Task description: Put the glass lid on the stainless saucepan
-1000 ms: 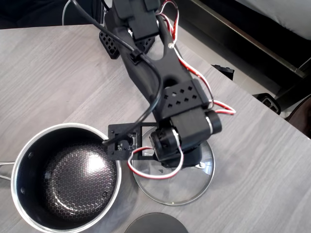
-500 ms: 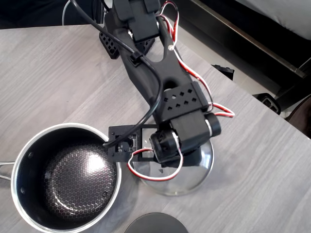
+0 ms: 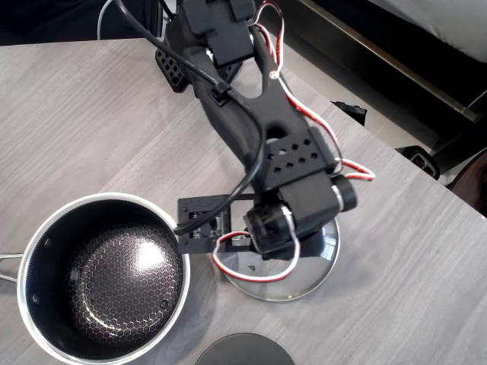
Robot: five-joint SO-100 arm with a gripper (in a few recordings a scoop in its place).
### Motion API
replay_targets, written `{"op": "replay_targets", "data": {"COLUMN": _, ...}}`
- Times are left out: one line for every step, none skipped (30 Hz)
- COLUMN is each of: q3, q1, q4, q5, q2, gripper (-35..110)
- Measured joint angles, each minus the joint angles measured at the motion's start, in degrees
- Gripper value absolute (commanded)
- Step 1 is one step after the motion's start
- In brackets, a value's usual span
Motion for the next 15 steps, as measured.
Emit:
{"op": "replay_targets", "data": {"q3": 0.00, "q1": -0.44, "q4": 0.00, "q5": 0.00, "q2": 0.26, "gripper": 0}}
{"op": "replay_targets", "data": {"q3": 0.00, "q1": -0.97, "q4": 0.00, "q5": 0.00, "q2": 0.44, "gripper": 0}}
{"op": "replay_targets", "data": {"q3": 0.00, "q1": -1.41, "q4": 0.00, "q5": 0.00, "q2": 0.79, "gripper": 0}}
{"op": "replay_targets", "data": {"q3": 0.00, "q1": -1.93, "q4": 0.00, "q5": 0.00, "q2": 1.32, "gripper": 0}}
{"op": "replay_targets", "data": {"q3": 0.00, "q1": -2.37, "q4": 0.00, "q5": 0.00, "q2": 2.11, "gripper": 0}}
{"op": "replay_targets", "data": {"q3": -0.53, "q1": -2.81, "q4": 0.26, "q5": 0.00, "q2": 2.99, "gripper": 0}}
{"op": "replay_targets", "data": {"q3": -1.76, "q1": -3.16, "q4": 0.62, "q5": -0.09, "q2": 3.78, "gripper": 0}}
{"op": "replay_targets", "data": {"q3": -2.81, "q1": -3.69, "q4": 0.70, "q5": -0.26, "q2": 5.10, "gripper": 0}}
{"op": "replay_targets", "data": {"q3": -4.04, "q1": -4.22, "q4": 0.79, "q5": -0.70, "q2": 6.42, "gripper": 0}}
{"op": "replay_targets", "data": {"q3": -5.36, "q1": -4.75, "q4": 0.79, "q5": -0.97, "q2": 7.82, "gripper": 0}}
{"op": "replay_targets", "data": {"q3": -6.77, "q1": -5.27, "q4": 0.79, "q5": -1.23, "q2": 9.14, "gripper": 0}}
{"op": "replay_targets", "data": {"q3": -8.17, "q1": -5.71, "q4": 0.79, "q5": -1.49, "q2": 10.28, "gripper": 0}}
{"op": "replay_targets", "data": {"q3": -9.05, "q1": -6.15, "q4": 0.79, "q5": -1.58, "q2": 11.16, "gripper": 0}}
{"op": "replay_targets", "data": {"q3": -10.37, "q1": -6.33, "q4": 0.88, "q5": -1.85, "q2": 12.22, "gripper": 0}}
{"op": "replay_targets", "data": {"q3": -12.04, "q1": -6.42, "q4": 0.88, "q5": -2.11, "q2": 13.01, "gripper": 0}}
